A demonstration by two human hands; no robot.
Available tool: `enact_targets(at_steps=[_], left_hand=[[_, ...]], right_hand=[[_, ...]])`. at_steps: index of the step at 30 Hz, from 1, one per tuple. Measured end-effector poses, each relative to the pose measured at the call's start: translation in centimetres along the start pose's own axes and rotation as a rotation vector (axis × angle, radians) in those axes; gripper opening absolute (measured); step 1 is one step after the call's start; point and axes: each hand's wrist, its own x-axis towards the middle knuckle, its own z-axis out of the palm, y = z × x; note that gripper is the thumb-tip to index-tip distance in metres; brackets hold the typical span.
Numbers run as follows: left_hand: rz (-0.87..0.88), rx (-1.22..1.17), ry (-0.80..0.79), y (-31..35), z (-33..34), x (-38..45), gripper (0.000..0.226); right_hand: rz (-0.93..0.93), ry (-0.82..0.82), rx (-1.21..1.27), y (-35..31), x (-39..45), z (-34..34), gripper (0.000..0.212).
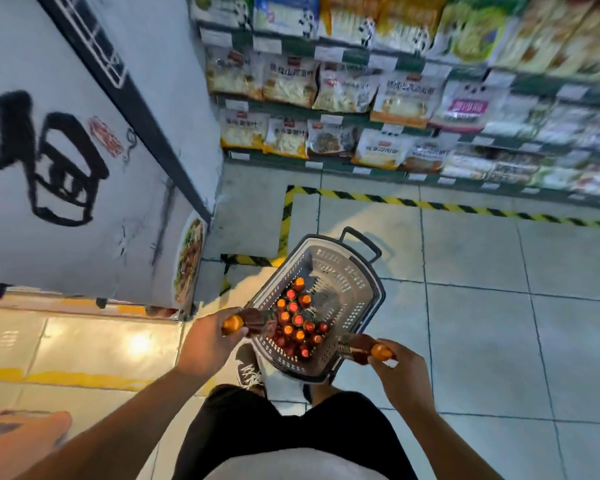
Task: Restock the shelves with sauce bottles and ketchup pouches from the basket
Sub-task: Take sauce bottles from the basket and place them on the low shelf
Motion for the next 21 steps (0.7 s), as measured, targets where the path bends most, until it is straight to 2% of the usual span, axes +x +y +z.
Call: enact_targets(at_steps=[7, 17, 21], left_hand=[[-0.143, -0.042, 0.157, -2.0, -1.3, -7.7, 0.044], [-0.376, -0.243, 0.412, -2.2, 3.4, -17.6, 0.043], [-0.485, -0.285, 0.509, -4.5, 6.1, -22.1, 0.042]], right_hand=[[0.056, -0.028, -0.017, 1.6, -2.4, -2.1, 0.031], [-0.115, -0.241, -0.312, 4.8, 1.2, -5.9, 0.043], [-0.200, -0.280, -0.323, 3.8, 1.0, -5.7, 0.033]])
